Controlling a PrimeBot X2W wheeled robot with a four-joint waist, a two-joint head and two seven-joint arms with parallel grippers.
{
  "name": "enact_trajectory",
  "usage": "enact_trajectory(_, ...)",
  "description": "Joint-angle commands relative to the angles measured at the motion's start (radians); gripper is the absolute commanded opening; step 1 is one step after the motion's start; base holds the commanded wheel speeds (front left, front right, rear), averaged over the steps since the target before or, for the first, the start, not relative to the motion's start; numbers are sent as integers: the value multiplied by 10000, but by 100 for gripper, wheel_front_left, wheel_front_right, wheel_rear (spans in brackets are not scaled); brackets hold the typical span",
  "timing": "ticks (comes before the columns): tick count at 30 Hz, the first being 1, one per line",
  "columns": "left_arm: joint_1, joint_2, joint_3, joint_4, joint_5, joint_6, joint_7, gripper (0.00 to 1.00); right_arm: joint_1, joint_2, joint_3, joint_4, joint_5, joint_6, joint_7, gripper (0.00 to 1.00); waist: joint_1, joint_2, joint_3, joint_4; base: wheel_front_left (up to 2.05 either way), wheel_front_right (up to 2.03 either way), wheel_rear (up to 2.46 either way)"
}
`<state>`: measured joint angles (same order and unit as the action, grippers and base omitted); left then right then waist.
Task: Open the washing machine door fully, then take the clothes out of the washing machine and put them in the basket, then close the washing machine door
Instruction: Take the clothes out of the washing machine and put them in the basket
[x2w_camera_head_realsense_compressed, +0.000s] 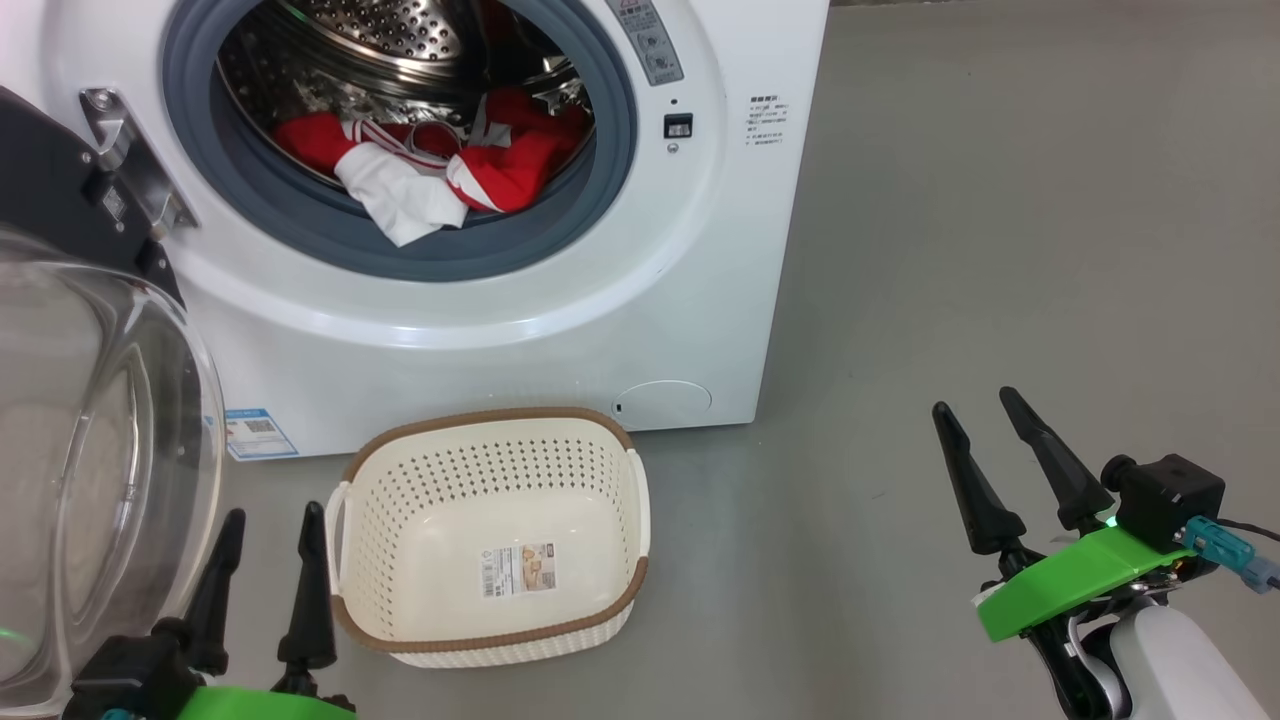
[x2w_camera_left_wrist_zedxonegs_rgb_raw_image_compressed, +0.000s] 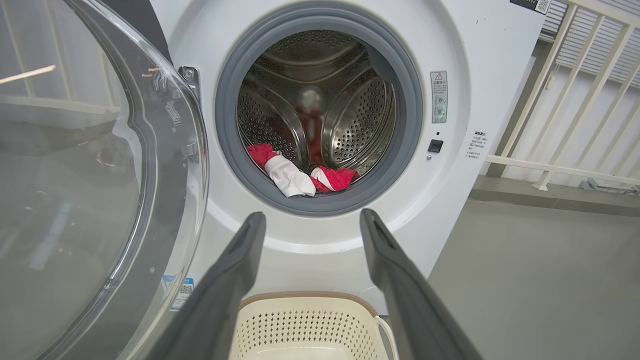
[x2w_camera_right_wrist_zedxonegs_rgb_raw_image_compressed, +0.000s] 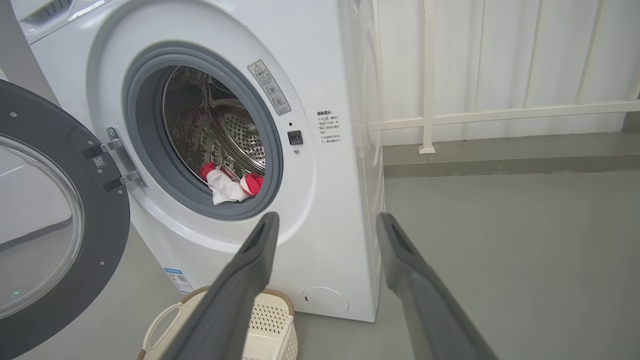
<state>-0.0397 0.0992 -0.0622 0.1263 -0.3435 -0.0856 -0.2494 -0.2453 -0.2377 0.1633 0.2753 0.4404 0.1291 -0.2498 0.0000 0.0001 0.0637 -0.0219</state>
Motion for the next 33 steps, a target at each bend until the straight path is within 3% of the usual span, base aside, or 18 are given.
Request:
enact_trajectory(1, -240, 141, 394, -211, 144, -107, -124, 100, -95, -45, 146, -274, -59, 16, -120, 100, 0, -1, -1, 1, 40, -40, 0)
enact_trajectory(24, -336, -12, 527, -125, 336, -273, -124, 100, -132, 17, 93, -262, -98, 16, -120, 100, 0, -1, 56, -11, 108, -108, 0)
enact_trajectory(33, -357, -56, 558, -100, 382, -320, -124, 100, -128, 11, 120, -256, -88, 16, -120, 100, 0, -1, 37, 25, 29, -29, 0)
